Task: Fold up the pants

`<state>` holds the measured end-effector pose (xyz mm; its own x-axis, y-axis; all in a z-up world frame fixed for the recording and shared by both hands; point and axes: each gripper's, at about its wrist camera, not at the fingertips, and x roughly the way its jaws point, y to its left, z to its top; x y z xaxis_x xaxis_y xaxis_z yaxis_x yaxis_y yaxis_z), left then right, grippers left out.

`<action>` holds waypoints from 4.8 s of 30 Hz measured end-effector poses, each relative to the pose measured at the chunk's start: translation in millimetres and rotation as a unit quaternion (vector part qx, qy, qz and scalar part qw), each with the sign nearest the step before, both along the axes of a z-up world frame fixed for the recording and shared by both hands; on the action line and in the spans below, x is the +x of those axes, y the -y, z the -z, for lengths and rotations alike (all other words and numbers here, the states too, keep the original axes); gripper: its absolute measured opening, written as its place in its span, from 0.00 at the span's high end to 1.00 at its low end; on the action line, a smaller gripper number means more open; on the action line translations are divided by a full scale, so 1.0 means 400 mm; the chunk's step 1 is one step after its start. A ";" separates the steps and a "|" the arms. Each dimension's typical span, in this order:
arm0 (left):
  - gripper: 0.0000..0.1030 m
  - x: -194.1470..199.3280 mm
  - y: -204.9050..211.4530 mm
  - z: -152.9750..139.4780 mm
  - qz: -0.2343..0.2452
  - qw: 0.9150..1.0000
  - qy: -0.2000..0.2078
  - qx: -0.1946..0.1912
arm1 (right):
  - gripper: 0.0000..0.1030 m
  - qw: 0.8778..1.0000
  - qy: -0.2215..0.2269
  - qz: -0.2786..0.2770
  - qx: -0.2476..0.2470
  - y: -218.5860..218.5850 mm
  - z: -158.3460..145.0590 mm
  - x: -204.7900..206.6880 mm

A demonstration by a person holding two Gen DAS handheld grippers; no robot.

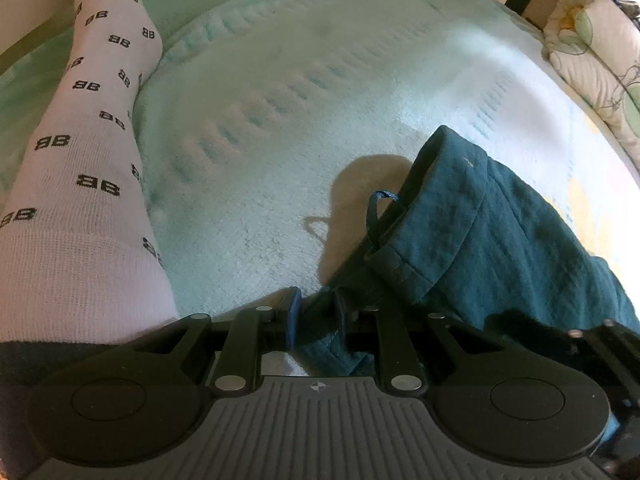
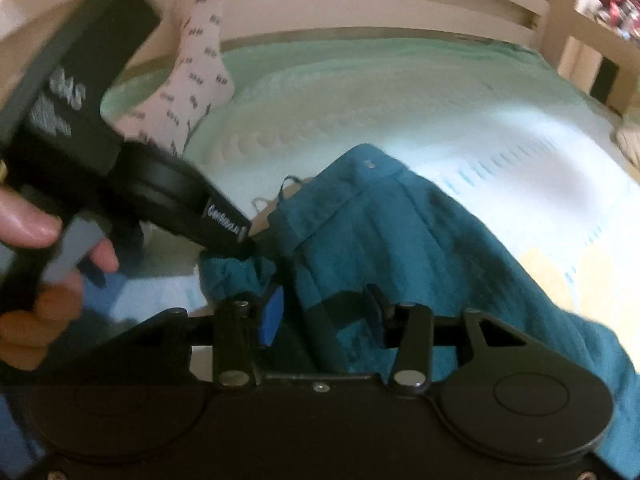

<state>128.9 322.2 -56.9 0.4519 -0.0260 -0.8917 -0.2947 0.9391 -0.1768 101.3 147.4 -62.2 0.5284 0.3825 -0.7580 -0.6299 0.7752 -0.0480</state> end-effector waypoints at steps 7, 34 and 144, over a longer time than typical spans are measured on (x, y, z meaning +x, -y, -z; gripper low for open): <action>0.81 -0.005 -0.004 0.001 -0.008 1.000 0.004 -0.004 | 0.91 1.000 0.016 -0.001 -0.008 0.011 -0.002 0.016; 0.82 -0.028 0.129 -0.214 0.029 0.988 0.111 0.100 | 0.55 0.979 -0.100 0.027 0.175 0.231 -0.131 -0.043; 0.82 -0.116 0.611 0.052 0.266 0.956 0.024 0.124 | 0.69 0.930 -0.182 0.292 0.129 0.735 0.028 -0.178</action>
<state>82.5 77.8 -77.5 0.4735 -0.0544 -0.8791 0.2397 0.9684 0.0692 29.9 -146.4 -73.5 0.4287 0.3042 -0.8507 -0.0358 0.9466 0.3205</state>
